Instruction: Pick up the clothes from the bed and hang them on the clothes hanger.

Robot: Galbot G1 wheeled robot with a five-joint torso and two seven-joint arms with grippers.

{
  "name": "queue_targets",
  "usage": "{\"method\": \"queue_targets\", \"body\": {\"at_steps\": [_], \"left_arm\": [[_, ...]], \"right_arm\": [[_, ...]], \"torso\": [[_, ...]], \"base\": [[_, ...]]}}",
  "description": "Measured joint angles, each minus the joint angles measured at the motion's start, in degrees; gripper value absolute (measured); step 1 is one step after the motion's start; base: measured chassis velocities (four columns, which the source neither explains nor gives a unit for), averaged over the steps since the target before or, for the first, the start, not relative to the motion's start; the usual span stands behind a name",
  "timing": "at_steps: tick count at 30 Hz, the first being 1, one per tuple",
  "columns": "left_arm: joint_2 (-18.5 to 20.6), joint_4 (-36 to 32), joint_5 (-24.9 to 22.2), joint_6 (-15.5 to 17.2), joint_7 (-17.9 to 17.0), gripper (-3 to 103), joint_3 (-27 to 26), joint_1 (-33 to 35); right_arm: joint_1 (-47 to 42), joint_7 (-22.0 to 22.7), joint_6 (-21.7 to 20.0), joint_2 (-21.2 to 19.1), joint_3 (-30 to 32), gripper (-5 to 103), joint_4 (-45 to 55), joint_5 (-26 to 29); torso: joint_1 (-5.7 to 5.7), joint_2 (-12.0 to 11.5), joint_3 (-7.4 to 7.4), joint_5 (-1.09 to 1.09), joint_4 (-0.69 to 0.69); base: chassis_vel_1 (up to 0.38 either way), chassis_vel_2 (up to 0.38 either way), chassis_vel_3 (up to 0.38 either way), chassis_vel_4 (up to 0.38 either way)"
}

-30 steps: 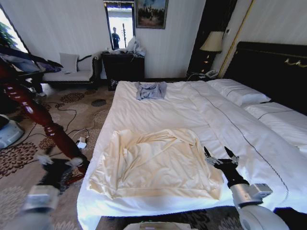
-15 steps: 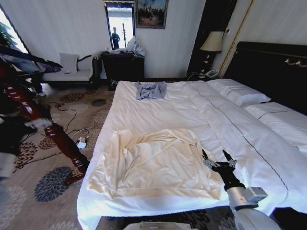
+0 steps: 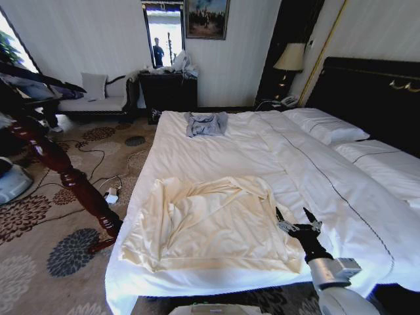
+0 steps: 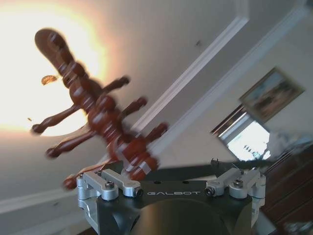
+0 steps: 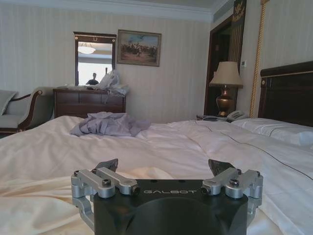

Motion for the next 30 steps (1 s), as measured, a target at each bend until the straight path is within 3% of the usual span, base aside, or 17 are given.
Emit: {"method": "queue_targets", "body": {"at_steps": [9,13,18,25,30], "left_arm": [[0.0,5.6,3.6,2.3,-1.0,99,1.5,-1.9],[0.4,7.7,3.6,5.1,-1.8,99,0.7,-2.1],[0.6,9.4,2.5,7.9,-2.0,99,2.1,-3.3],[2.3,10.6,-0.4,13.6,-4.0,99,8.2,-10.1],[4.0,10.9,-2.1,15.3,-4.6,99,8.5,-13.0]], "right_arm": [[-0.1,0.0,0.0,0.3,-0.1,100,-0.4,-0.4],[-0.1,0.0,0.4,0.8,-0.8,100,-0.7,-1.4],[0.0,0.0,0.4,0.9,-1.1,100,-0.7,-1.5],[-0.2,0.0,0.6,1.8,-2.3,100,-0.6,-2.7],[-0.4,0.0,1.1,2.1,-2.3,100,-0.8,-2.9]], "torso": [[0.0,0.0,0.0,-0.01,0.0],[0.0,0.0,0.0,0.01,0.0],[0.0,0.0,0.0,0.0,0.01],[0.0,0.0,0.0,0.0,0.0],[0.0,0.0,0.0,0.01,-0.01]], "base": [[0.0,0.0,0.0,0.0],[0.0,0.0,0.0,0.0],[0.0,0.0,0.0,0.0],[0.0,0.0,0.0,0.0],[0.0,0.0,0.0,0.0]]}}
